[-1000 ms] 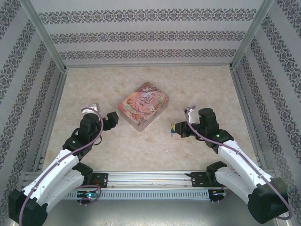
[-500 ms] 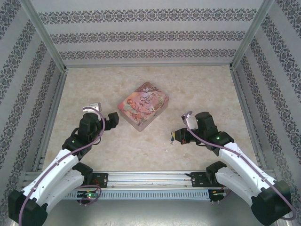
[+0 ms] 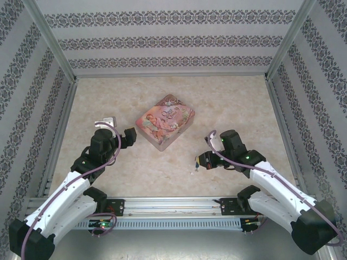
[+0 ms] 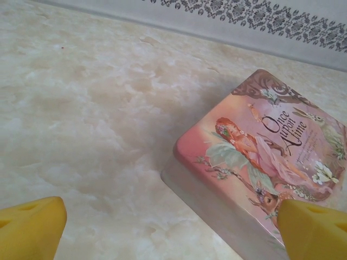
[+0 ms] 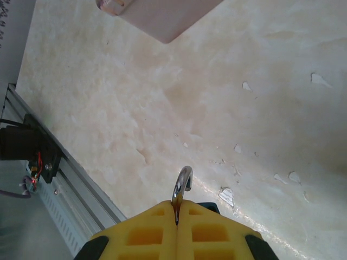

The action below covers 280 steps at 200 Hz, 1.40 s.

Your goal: Unlock the padlock with the key

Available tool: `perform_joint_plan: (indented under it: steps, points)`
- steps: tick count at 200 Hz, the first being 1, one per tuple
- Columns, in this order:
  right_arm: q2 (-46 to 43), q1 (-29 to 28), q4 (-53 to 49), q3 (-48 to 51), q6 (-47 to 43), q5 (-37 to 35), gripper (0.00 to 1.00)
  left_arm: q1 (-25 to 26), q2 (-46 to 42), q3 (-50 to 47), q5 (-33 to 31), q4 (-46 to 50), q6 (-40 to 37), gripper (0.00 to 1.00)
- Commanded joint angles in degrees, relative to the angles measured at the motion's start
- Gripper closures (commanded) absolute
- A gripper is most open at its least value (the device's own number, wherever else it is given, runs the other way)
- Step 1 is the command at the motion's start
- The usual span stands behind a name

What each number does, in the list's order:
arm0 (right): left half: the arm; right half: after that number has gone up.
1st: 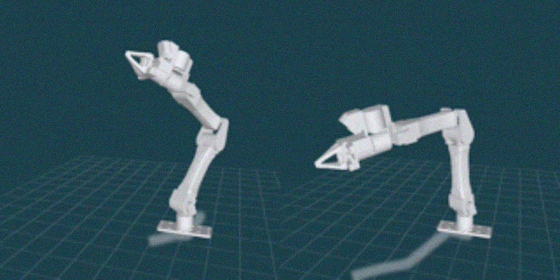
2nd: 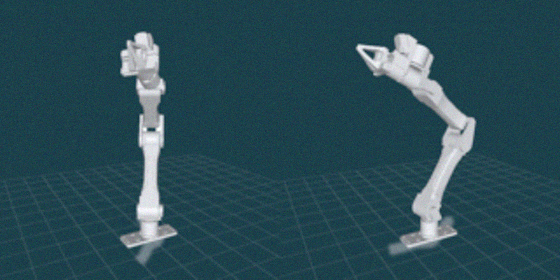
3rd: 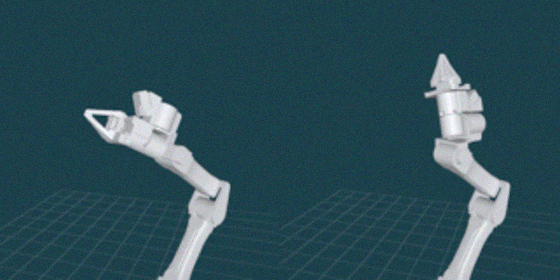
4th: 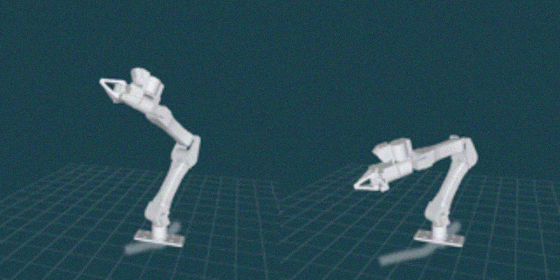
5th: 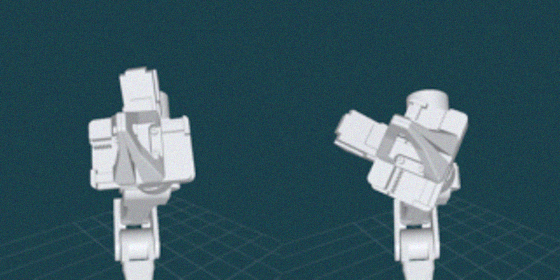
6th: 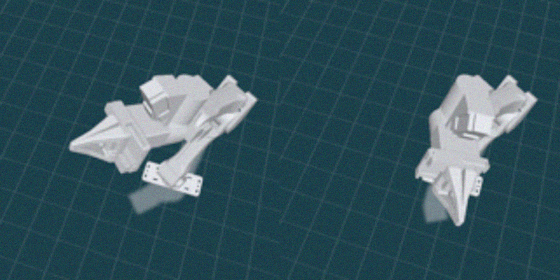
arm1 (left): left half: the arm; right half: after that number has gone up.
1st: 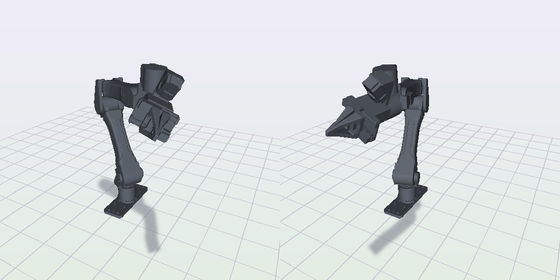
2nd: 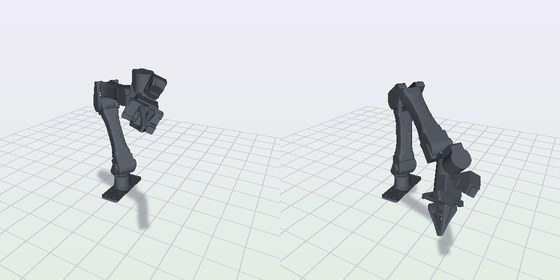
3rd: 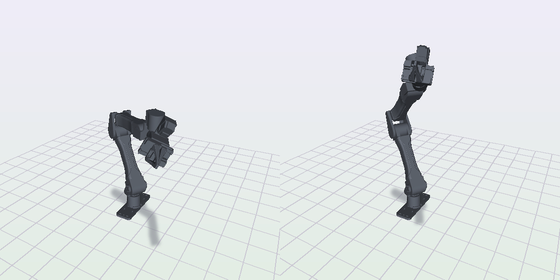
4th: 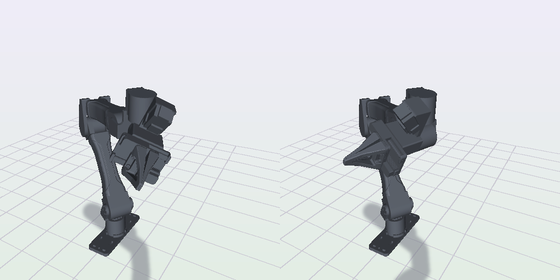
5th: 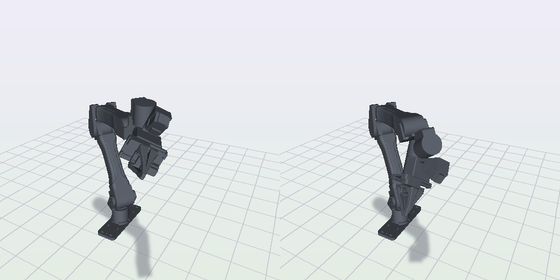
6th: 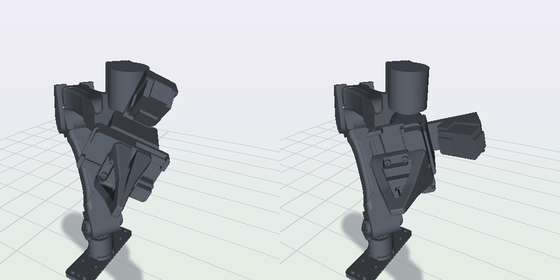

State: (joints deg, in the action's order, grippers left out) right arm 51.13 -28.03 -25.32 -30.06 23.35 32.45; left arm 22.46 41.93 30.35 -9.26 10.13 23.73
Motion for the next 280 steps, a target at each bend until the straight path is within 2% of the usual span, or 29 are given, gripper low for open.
perform_joint_plan:
  steps: [1,142,223,280]
  points:
    - [0.8,-0.9,-0.6,-1.3,-0.5,1.2,1.00,-0.8,-0.4,0.6,-2.1,-1.1,-2.0,0.01]
    - [12.3,-3.5,2.4,-1.0,-2.6,3.5,1.00,-1.3,-0.5,1.2,-2.8,-0.5,-2.4,0.01]
    - [22.5,-4.3,10.8,0.3,-2.4,5.4,1.00,-1.5,-0.5,1.7,-2.7,-0.1,-2.8,0.01]
    - [26.1,-4.3,10.7,-1.2,-3.0,5.3,1.00,-1.5,-0.5,1.8,-2.5,0.1,-2.5,0.01]
